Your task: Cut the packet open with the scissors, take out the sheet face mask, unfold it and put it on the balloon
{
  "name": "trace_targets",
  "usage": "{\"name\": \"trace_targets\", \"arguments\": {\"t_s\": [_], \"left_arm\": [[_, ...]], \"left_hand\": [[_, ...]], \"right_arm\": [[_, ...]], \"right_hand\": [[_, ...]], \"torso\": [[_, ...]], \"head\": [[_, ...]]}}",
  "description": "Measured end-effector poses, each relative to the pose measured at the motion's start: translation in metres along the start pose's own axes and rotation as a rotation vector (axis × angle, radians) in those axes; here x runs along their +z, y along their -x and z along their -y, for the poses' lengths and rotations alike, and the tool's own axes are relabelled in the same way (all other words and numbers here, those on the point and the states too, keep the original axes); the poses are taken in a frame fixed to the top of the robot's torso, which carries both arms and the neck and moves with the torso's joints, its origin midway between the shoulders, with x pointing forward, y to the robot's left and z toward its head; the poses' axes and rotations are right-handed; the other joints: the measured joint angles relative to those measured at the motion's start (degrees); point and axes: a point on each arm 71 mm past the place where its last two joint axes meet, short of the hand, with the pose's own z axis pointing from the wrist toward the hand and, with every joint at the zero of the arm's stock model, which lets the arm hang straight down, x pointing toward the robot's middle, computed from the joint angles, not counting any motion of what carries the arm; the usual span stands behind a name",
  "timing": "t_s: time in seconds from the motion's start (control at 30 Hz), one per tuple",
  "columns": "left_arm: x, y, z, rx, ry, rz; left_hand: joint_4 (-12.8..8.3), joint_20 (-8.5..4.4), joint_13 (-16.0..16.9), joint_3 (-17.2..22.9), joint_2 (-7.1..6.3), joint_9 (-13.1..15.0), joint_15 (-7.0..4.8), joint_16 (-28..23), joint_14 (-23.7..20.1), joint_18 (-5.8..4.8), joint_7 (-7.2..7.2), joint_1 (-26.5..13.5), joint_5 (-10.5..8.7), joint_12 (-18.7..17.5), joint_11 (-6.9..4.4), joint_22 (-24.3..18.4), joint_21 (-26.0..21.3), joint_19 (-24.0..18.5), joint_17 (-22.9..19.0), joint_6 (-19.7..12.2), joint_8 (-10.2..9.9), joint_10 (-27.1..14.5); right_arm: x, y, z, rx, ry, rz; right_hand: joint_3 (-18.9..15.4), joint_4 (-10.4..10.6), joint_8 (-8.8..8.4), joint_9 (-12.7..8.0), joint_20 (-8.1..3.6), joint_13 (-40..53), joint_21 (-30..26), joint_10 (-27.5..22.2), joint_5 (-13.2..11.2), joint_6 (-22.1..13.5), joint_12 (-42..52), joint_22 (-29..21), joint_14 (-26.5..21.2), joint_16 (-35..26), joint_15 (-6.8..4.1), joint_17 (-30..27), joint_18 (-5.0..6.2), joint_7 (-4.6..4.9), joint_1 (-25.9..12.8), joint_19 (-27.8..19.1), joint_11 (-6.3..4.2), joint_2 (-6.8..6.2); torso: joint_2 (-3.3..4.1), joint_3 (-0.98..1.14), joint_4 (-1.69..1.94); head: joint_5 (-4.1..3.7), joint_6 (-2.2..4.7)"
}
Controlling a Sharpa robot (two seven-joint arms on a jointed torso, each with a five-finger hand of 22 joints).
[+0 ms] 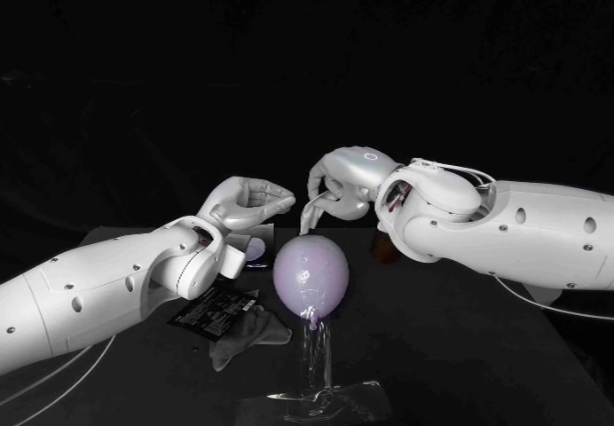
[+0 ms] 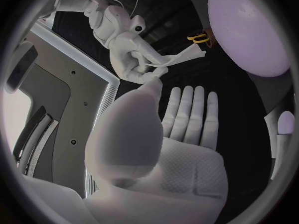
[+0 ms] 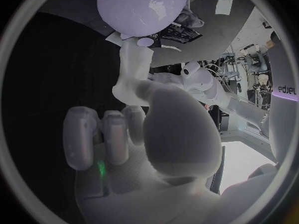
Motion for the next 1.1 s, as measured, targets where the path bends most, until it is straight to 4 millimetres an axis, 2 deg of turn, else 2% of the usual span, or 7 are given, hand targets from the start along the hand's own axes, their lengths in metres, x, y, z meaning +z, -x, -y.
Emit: {"name": "trace_targets", "arguments": {"t_s": [0.07, 0.4, 0.5, 0.67, 0.73, 0.87, 1.1], "left_arm": [[0.001, -0.003, 0.0, -0.003, -0.002, -0.019], [0.001, -0.01, 0.002, -0.013, -0.008, -0.096], [0.001, -0.011, 0.001, -0.016, -0.008, -0.112], [0.001, -0.012, 0.001, -0.021, -0.007, -0.131], [0.001, -0.012, 0.001, -0.022, -0.007, -0.136], [0.002, -0.013, 0.001, -0.023, -0.005, -0.14], [0.003, -0.013, 0.0, -0.022, -0.001, -0.138]], "left_hand": [[-0.11, 0.0, 0.0, -0.55, 0.26, -0.08, 0.27, -0.55, -0.27, -0.74, -0.08, -0.26, 0.0, -0.44, 0.0, -0.04, -0.41, 0.0, -0.13, 0.24, -0.17, 0.0], [0.07, 0.0, 0.07, -1.95, 1.67, -0.18, 0.3, -2.04, -0.3, -0.74, -0.58, -1.67, 0.0, -1.24, -0.51, -0.03, -1.51, -0.41, -0.4, 1.17, -0.67, 1.13], [0.07, 0.0, 0.07, -2.26, 2.06, -0.25, 0.3, -2.43, -0.3, -0.74, -0.58, -2.06, 0.0, -1.48, -0.31, -0.03, -1.74, -0.41, -0.46, 1.17, -0.67, 1.32], [-0.09, 0.01, 0.07, -2.42, 2.07, -0.34, 0.3, -2.75, -0.3, -0.74, -0.75, -2.06, 0.01, -1.79, -0.44, -0.03, -1.74, -0.41, -0.47, 1.33, -0.97, 1.45], [-0.39, 0.0, 0.06, -2.11, 2.8, -0.4, 0.3, -2.99, -0.3, -0.74, -0.79, -0.62, 0.01, -2.11, -0.53, -0.03, -1.94, -0.41, -0.47, 1.37, -1.24, 1.54], [-0.98, -0.28, 0.06, -1.53, 3.24, -0.47, -0.02, -3.31, 0.03, -0.74, -0.73, 1.66, 0.01, -2.42, -0.58, 0.04, -1.94, -0.07, -0.47, 1.73, -1.33, 1.9], [-0.72, -0.08, 0.06, -1.29, 2.9, -0.58, -0.22, -3.31, 1.26, -0.74, -0.78, 2.85, 0.01, -3.05, -0.6, 0.16, -1.94, 1.16, -0.32, 2.2, -1.79, 2.47]], "right_arm": [[0.0, 0.0, 0.0, -0.001, 0.001, 0.0], [0.002, 0.001, 0.0, -0.008, 0.002, 0.0], [0.002, 0.001, 0.0, -0.011, 0.002, 0.001], [0.002, 0.001, 0.0, -0.014, 0.002, 0.001], [0.002, 0.001, 0.0, -0.016, 0.003, 0.002], [0.002, 0.001, 0.0, -0.017, 0.006, 0.002], [0.001, 0.002, -0.001, -0.017, 0.009, 0.004]], "right_hand": [[0.0, 0.0, 0.0, 0.0, 0.0, 0.0, 0.0, 0.0, 0.0, -0.03, -0.01, -0.01, 0.0, -0.01, 0.0, 0.0, 0.0, 0.03, -0.05, 0.0, 0.0, -0.05], [-0.01, 0.0, 0.33, 0.01, 0.01, 0.04, -0.01, 0.0, -0.03, -0.14, -0.07, -0.03, 0.0, -0.01, 0.0, -0.05, 0.0, -0.06, -0.11, -0.01, 0.0, -0.11], [-0.01, 0.0, 0.33, 0.01, 0.01, 0.04, -0.01, 0.0, -0.03, -0.06, -0.07, -0.02, 0.0, 0.04, 0.0, -0.05, 0.0, -0.14, -0.11, -0.01, 0.0, -0.11], [-0.01, 0.01, 0.33, 0.01, 0.02, 0.05, -0.01, 0.0, -0.04, -0.07, -0.08, -0.01, 0.0, 0.04, 0.0, -0.04, 0.0, -0.15, -0.1, -0.02, 0.0, -0.1], [-0.01, 0.01, 0.33, 0.01, 0.02, 0.05, -0.01, 0.0, -0.11, -0.07, -0.08, 0.0, 0.0, 0.04, 0.0, -0.04, 0.0, -0.15, -0.09, -0.02, 0.0, -0.09], [-0.02, 0.01, 0.33, 0.01, 0.02, 0.05, -0.01, 0.0, -0.15, -0.05, -0.08, 0.01, 0.0, 0.04, 0.0, -0.01, 0.0, -0.13, -0.02, -0.02, 0.0, -0.02], [0.15, -0.17, 0.33, 0.01, 0.02, 0.03, -0.01, 0.0, -0.26, 0.05, -0.1, 0.01, 0.0, 0.0, 0.0, 0.0, 0.0, -0.01, 0.06, -0.02, 0.0, 0.06]], "torso": [[-0.01, 0.01, 0.03], [-0.03, -0.02, 0.05], [-0.03, -0.02, 0.06], [-0.03, -0.02, 0.06], [-0.03, -0.02, 0.05], [-0.03, -0.01, 0.05], [-0.03, 0.0, 0.01]], "head": [[-0.03, -0.1], [-0.18, -0.38], [-0.2, -0.39], [-0.25, -0.23], [-0.25, -0.2], [-0.25, -0.14], [-0.12, -0.12]]}}
